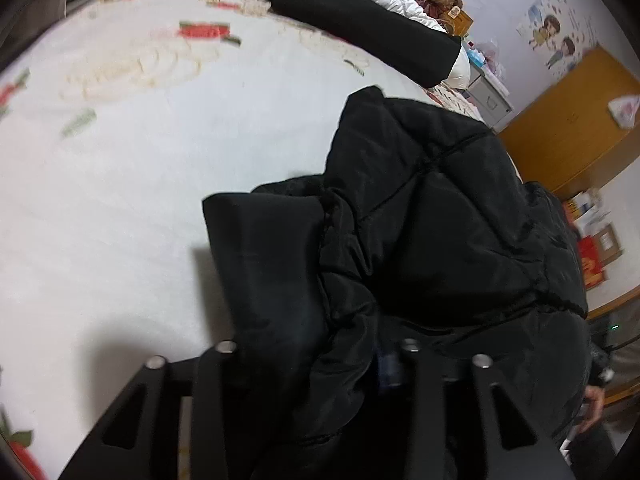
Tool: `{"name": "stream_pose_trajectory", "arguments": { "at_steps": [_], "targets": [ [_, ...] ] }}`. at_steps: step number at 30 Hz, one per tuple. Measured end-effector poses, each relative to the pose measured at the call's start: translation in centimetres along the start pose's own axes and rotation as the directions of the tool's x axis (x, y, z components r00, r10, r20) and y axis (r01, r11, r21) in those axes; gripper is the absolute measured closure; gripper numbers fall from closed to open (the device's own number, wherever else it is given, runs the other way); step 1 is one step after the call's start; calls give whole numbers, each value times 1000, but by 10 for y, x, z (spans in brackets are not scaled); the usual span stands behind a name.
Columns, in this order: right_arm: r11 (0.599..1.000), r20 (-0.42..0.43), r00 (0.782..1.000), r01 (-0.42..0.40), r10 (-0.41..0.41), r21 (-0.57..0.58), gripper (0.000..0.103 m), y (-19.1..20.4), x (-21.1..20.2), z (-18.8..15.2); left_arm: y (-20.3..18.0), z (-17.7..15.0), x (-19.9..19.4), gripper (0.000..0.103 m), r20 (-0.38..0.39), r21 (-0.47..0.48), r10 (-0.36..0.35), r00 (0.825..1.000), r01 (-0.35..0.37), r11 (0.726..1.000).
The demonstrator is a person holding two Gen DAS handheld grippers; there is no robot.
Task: Fold large clothes
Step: 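Lift the held edge and fold it over the bundle with both grippers, then lower the folded layer onto the bundle and press it flat with both grippers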
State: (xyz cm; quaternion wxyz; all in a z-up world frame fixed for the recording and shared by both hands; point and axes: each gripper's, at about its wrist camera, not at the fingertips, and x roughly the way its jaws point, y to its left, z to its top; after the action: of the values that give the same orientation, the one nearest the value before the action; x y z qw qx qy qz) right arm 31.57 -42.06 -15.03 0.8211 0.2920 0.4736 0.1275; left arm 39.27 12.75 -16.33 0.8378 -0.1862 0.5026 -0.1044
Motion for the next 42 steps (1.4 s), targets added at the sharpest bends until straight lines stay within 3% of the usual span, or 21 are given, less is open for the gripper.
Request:
{"name": "stream_pose_trajectory", "arguments": {
  "at_steps": [4,12,23,28,33,38,41,42],
  "targets": [
    [999,33,999,36,-35,-22,80,18,-20,1,-13,0,-23,72,41,25,31,999,-32,999],
    [997,52,998,50,-47,-55,80,45,-54,-3,-25,1,-71,73,80,53,16,997,-20,998],
    [997,76,997,28,-23,-73,80,75,-110,-36,-34,-26,-154,73,130,63,-10,991,2,998],
    [996,72,997,29,-24,-79,80,80,-127,-55,-33,-48,-172,73,124,59,-16,992,9,998],
    [997,43,998,38,-36,-65,79,71,-126,-73,-22,-77,-168,73,96,49,-13,995,8,999],
    [997,-29,997,72,-73,-22,78,45,-98,-83,-3,-100,-130,72,25,20,25,999,-25,999],
    [996,-59,994,92,-90,21,72,28,-81,-87,14,-111,-108,70,2,-14,44,999,-44,999],
    [995,-66,994,88,-85,40,65,24,-78,-87,19,-114,-105,69,1,-30,37,999,-37,999]
  ]
}}
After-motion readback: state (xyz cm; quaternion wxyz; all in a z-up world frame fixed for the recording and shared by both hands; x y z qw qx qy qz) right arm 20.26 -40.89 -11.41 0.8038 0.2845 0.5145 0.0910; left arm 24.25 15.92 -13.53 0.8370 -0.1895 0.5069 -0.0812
